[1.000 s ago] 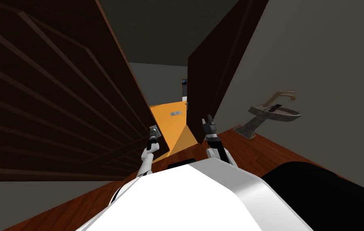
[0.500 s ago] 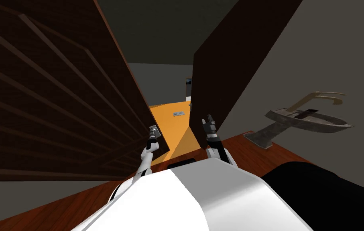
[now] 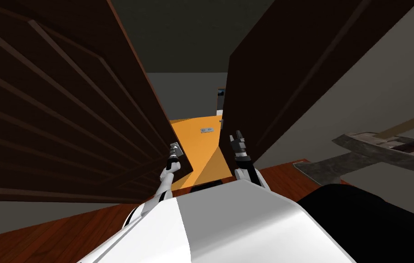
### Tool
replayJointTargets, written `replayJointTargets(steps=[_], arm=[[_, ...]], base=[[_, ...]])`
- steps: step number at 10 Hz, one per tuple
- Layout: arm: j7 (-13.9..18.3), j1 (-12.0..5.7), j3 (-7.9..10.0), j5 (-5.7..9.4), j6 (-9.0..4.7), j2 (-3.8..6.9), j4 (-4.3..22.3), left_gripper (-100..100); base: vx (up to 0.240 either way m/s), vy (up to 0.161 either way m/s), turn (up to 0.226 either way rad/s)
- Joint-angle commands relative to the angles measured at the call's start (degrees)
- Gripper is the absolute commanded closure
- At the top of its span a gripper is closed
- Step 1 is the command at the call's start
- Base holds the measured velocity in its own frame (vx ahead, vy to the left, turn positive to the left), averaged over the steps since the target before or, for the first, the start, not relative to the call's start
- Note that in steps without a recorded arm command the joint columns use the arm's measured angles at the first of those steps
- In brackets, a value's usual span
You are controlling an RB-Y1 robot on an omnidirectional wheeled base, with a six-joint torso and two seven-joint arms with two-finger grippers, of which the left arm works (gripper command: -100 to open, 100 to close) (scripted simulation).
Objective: Push the door open
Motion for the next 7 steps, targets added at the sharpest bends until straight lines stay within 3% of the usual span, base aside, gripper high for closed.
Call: replayJointTargets(steps=[1, 7], arm=[[0.2, -0.12, 0.56, 0.55, 0.01, 1.25, -0.1, 100], [0.1, -1.58, 0.58, 1.74, -0.87, 1.70, 2.7, 100]], base=[[0.188, -0.089, 0.123], [0.156, -0.094, 0.187]])
